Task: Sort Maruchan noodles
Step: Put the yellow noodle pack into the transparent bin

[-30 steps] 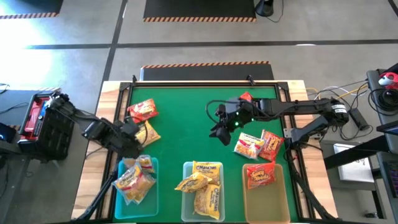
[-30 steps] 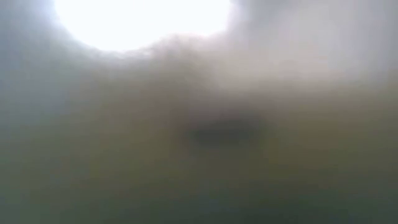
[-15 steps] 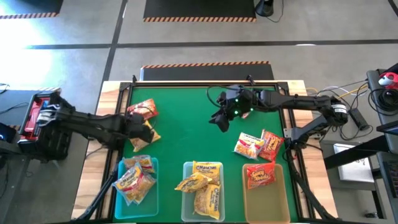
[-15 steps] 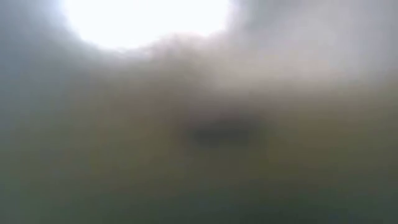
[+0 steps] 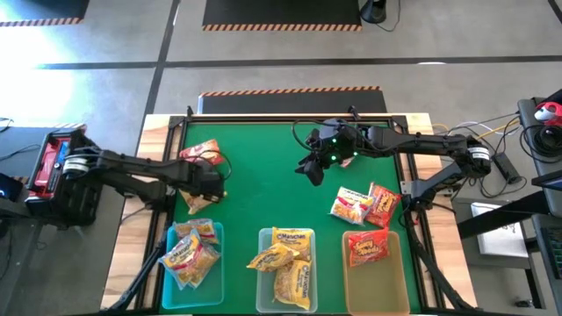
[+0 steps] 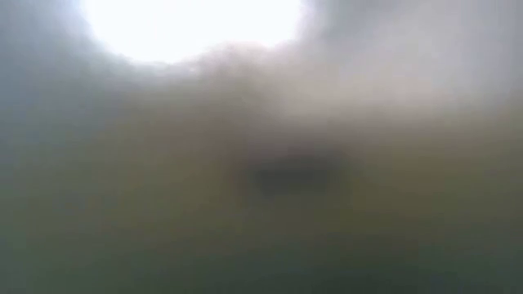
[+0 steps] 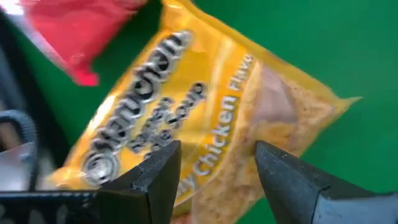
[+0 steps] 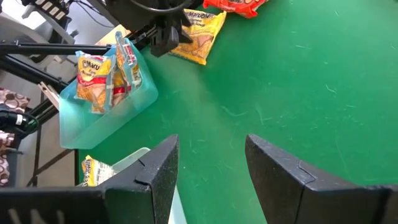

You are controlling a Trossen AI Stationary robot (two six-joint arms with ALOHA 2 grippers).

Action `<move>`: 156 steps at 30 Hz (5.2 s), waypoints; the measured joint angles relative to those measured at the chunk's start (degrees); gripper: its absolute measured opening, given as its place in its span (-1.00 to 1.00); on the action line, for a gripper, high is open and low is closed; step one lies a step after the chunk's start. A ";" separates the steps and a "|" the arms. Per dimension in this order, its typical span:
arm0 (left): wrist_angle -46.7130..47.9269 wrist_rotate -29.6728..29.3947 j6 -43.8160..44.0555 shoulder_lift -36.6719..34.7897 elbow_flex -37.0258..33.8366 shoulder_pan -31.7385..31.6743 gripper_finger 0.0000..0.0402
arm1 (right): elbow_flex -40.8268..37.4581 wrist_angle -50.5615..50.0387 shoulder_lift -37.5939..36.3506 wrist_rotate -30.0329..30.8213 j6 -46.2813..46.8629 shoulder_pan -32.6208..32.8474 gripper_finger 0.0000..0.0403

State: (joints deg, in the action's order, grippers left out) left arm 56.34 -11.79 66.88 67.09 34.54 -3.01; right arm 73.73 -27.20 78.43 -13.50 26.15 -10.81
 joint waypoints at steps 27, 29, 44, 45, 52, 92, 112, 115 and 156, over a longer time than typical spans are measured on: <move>-42.15 0.28 -20.01 31.18 24.00 -2.88 -0.05 | 0.00 -0.37 0.00 0.00 0.39 0.04 -0.14; -37.74 0.18 -21.04 30.46 24.85 -2.81 -0.05 | -0.43 -0.56 0.00 0.02 0.41 0.04 -0.14; -57.24 0.36 -1.96 16.43 3.16 -0.78 -0.05 | -14.07 16.82 8.35 1.83 4.70 -1.60 -0.14; -57.85 -0.15 -0.78 16.28 2.34 -0.76 -0.05 | -14.72 19.44 9.37 1.27 5.63 -2.05 -0.14; -58.84 -1.62 1.22 17.27 -1.06 -0.87 -0.05 | -16.51 29.53 15.71 -4.37 10.51 -4.21 -0.14; -52.96 -2.37 -7.83 27.25 8.76 1.19 -0.29 | -7.48 11.92 17.35 -4.99 6.25 -11.60 -0.14; -52.56 -1.31 -7.37 29.46 8.13 1.06 -0.29 | -7.52 20.63 27.16 -18.41 11.87 -13.99 0.14; -52.60 -1.29 -7.37 29.46 8.08 1.06 -0.29 | -7.52 22.37 28.21 -18.97 11.88 -13.89 0.20; -44.67 11.29 -10.96 11.33 7.72 4.25 -0.29 | -7.50 39.23 31.70 -24.11 17.27 -8.70 -0.44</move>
State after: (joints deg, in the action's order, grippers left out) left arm 11.67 -0.50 55.92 78.42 42.26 1.24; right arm 66.24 12.03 110.13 -37.61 43.42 -19.51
